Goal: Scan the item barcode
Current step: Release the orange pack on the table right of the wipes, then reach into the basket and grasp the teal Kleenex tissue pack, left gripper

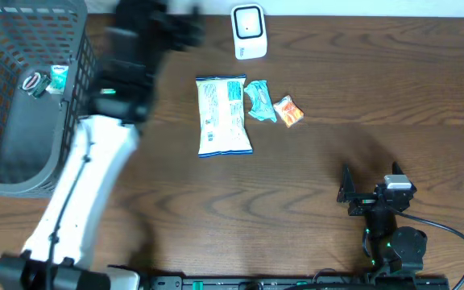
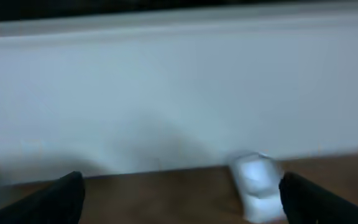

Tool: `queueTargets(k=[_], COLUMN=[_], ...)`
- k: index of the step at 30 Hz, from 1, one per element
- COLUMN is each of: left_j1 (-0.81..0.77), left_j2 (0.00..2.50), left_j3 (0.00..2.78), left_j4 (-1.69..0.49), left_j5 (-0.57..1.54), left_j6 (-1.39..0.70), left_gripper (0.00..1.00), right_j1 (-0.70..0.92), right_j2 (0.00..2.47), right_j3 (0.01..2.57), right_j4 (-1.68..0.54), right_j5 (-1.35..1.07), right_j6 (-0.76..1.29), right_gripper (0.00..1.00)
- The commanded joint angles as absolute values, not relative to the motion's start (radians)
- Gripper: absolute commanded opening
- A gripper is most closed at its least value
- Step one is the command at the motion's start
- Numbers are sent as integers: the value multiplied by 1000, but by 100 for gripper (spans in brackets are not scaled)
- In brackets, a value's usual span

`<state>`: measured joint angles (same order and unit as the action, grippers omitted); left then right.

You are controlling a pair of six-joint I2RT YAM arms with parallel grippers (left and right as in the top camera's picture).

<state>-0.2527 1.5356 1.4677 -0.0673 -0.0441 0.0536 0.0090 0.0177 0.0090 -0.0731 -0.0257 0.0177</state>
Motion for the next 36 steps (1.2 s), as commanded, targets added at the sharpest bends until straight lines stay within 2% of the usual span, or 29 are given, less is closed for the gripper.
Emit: queueTargets(k=[1,2,5,13,17,22,31,36], left_j1=[3,114,288,526,551,496,453,454], left_j2=[1484,1491,1511,1638,1748,1851,1987,2041], left_j3=[1476,1476,1476,1476,1476,1476,1476,1476], left_j4=[-82,-82,-91,-97,-140,-192,-197,-197], left_j5=[-72,-72,-64,36,202,236,226,221], left_j6=[59,59,45,45,130,360,400,415], left_gripper=[98,98,98,98,98,97,95,86], right_j1=[2,2,2,2,2,2,2,2], right_j2=[14,14,14,14,14,14,14,14], right_j3=[6,6,6,6,6,6,6,6], right_j4=[-75,-75,-75,-75,-75,-75,-75,-75], right_j5=[-21,-21,-21,-21,-21,-21,-21,-21], right_j6=[28,28,28,28,28,28,28,28], right_gripper=[99,99,99,99,99,99,99,99])
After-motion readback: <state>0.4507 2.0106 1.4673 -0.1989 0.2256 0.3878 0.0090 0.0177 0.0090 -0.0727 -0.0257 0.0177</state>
